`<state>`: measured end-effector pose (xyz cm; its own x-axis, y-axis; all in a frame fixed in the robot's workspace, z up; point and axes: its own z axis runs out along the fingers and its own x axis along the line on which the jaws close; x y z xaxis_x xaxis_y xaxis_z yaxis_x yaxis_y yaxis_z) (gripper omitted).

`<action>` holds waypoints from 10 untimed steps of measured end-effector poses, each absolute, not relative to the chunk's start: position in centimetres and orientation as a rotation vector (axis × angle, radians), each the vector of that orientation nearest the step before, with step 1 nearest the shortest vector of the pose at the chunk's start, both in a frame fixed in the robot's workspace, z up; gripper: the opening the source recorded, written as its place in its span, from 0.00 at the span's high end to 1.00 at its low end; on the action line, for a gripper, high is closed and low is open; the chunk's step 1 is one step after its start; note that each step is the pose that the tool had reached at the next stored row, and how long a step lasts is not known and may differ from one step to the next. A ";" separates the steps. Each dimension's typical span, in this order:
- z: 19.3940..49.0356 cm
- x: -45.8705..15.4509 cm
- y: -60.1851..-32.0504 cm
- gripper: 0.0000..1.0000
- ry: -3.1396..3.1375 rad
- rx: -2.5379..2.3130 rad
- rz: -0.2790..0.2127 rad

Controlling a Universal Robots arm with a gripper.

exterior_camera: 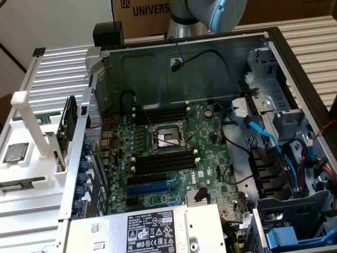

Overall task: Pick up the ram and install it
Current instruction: 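Pick up the ram and move it above insertion slot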

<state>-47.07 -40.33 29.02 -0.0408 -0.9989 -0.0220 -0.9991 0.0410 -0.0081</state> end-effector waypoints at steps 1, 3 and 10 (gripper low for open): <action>28.9 -47.1 -40.3 0.90 2.253 -2.162 0.010; 28.9 -47.1 -40.4 0.90 2.256 -2.165 0.004; 28.7 -46.8 -41.4 0.90 2.246 -2.172 0.008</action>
<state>-46.85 -41.44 28.68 -0.0332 -0.9993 -0.0157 -0.9994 0.0333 -0.0083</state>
